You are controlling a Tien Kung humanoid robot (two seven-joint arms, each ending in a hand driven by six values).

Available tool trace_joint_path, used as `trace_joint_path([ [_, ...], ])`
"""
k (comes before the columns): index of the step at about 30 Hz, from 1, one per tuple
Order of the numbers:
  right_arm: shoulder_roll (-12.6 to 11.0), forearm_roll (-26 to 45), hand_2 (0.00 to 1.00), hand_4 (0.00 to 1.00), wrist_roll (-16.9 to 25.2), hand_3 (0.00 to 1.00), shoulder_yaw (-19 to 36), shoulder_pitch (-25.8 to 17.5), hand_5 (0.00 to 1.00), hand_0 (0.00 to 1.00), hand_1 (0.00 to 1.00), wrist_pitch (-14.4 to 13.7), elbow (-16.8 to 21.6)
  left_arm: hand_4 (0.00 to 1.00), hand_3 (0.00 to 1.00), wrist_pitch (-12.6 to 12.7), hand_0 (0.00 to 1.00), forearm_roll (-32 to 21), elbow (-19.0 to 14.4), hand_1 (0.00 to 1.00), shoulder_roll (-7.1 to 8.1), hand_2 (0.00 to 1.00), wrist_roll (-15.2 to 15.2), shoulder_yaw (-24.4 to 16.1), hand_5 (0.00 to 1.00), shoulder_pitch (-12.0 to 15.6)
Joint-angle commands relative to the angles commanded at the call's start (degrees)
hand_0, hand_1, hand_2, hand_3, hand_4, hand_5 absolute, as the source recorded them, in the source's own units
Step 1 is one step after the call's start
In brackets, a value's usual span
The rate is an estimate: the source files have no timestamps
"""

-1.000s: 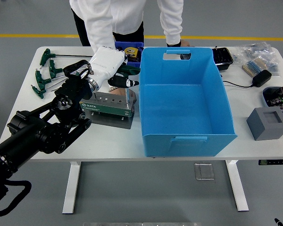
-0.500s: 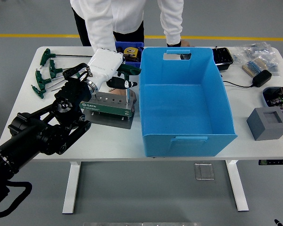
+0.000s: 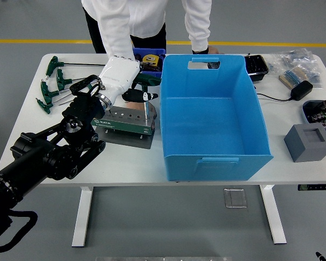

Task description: Lift tool from toolbox,place it in box,lift tool from toolbox,place it in box

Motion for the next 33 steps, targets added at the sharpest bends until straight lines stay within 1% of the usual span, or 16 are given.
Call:
trace_joint_path([
  [3,0.0,-0.1,0.682,0.974,0.0,0.753,0.1,0.1,0.933,0.612,0.557,0.0,0.0,0.998,0.020,0.1,0.082,-0.5,-0.6,0.002,0.26,0.002,0.0,0.0,0.646,-0.2],
  [4,0.0,-0.1,0.681,0.974,0.0,0.753,0.2,0.1,0.933,0.613,0.557,0.0,0.0,0.867,0.014,0.2,0.069,-0.7,-0.8,0.002,0.35,0.002,-0.1,0.0,0.690,-0.2],
  [9,0.0,-0.3,0.681,0.974,0.0,0.753,0.6,0.0,0.933,0.613,0.557,0.0,0.0,0.867,0.014,0.4,0.069,-1.9,-2.1,0.002,1.06,0.002,-0.6,-0.3,0.690,-0.5],
  [10,0.0,-0.4,0.681,0.975,0.0,0.753,0.7,-0.1,0.933,0.612,0.557,0.0,0.0,0.756,0.011,0.7,0.072,-3.2,-2.3,0.002,1.15,0.002,-1.2,-0.3,0.700,-0.6],
  [13,-0.1,-0.5,0.681,0.975,0.0,0.753,0.8,-0.2,0.933,0.612,0.557,0.1,0.0,0.756,0.011,1.2,0.072,-5.5,-3.0,0.002,1.35,0.002,-2.2,0.0,0.700,-0.8],
  [15,-0.1,-0.6,0.681,0.975,0.0,0.753,0.9,-0.3,0.933,0.612,0.557,0.1,0.0,0.756,0.011,1.3,0.072,-6.0,-3.7,0.002,1.59,0.002,-2.5,0.3,0.700,-0.9],
  [16,-0.1,-0.7,0.681,0.975,0.0,0.753,1.0,-0.4,0.933,0.613,0.557,0.1,0.0,0.662,0.007,1.3,0.071,-6.1,-4.0,0.002,1.70,0.002,-2.6,0.4,0.626,-0.9],
  [21,0.0,-1.3,0.681,0.975,-0.2,0.753,1.7,-0.6,0.933,0.613,0.557,0.0,0.0,0.662,0.007,0.8,0.071,-5.9,-6.2,0.002,2.81,0.002,-2.9,1.0,0.626,-1.5],
  [22,0.1,-1.4,0.681,0.975,-0.3,0.753,1.9,-0.7,0.933,0.612,0.557,0.0,0.0,0.617,0.009,0.6,0.070,-5.8,-6.6,0.002,3.02,0.002,-3.0,1.1,0.552,-1.7],
  [27,0.1,-1.8,0.681,0.975,-0.4,0.753,2.3,-0.8,0.933,0.612,0.557,0.0,0.0,0.617,0.009,-1.4,0.070,-5.4,-8.9,0.002,4.64,0.002,-3.6,1.5,0.552,-3.1],
  [28,0.1,-1.9,0.681,0.975,-0.4,0.753,2.4,-0.8,0.934,0.613,0.557,0.0,0.0,0.618,0.010,-2.0,0.070,-5.4,-9.5,0.002,5.20,0.002,-3.6,1.7,0.546,-3.7],
  [33,0.1,-2.2,0.681,0.975,-0.4,0.753,2.7,-0.9,0.934,0.613,0.557,0.0,0.0,0.618,0.010,-3.6,0.070,-5.6,-11.8,0.002,7.03,0.002,-3.4,2.4,0.546,-5.5],
])
